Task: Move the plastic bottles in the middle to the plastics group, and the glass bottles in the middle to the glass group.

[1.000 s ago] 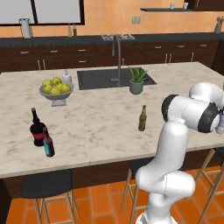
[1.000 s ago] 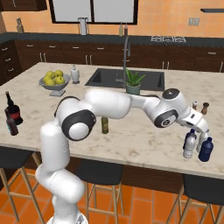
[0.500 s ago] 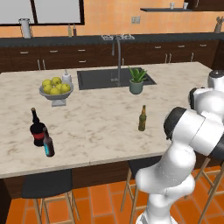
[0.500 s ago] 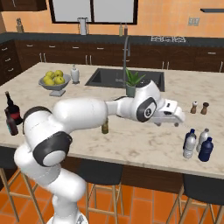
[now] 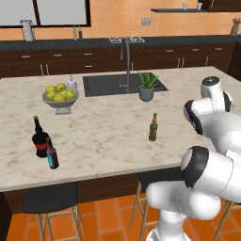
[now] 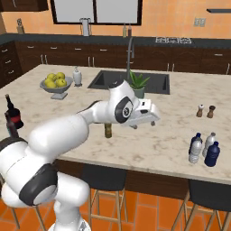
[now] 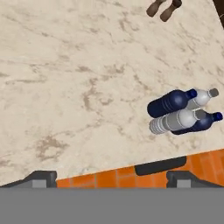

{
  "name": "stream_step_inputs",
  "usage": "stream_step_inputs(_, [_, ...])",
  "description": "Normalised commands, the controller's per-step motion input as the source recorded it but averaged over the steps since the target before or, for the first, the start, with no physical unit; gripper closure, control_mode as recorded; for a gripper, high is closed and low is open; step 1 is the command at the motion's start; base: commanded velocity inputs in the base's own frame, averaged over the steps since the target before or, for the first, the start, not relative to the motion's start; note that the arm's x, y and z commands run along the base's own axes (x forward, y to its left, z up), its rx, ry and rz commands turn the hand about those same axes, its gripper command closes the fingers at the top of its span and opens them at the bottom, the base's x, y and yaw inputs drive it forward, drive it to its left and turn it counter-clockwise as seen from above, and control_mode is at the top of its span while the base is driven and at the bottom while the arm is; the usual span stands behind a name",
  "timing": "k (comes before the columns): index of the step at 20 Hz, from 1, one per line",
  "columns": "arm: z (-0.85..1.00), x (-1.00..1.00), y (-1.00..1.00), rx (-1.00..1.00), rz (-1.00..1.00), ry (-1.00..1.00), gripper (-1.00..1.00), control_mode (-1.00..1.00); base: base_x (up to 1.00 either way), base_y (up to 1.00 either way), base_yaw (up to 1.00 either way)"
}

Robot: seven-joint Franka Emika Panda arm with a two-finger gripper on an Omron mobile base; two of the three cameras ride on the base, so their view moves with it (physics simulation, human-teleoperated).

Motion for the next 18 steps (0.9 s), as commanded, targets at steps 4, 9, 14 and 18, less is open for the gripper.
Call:
stream_step_inputs(4, [0.16,0.00,0.80,0.18,0.12,-0.02,-1.00,-1.00,0.00,0.00,0.00])
stream_step_inputs(9, [0.18,0.00,0.66,0.25,0.04,-0.07,-1.00,-1.00,0.00,0.00,0.00])
stream_step_inputs(14, [0.04,0.23,0.51,0.20,0.01,-0.07,-1.00,-1.00,0.00,0.00,0.00])
stream_step_inputs(18, [0.11,0.20,0.26,0.04,0.04,-0.16,-1.00,-1.00,0.00,0.00,0.00])
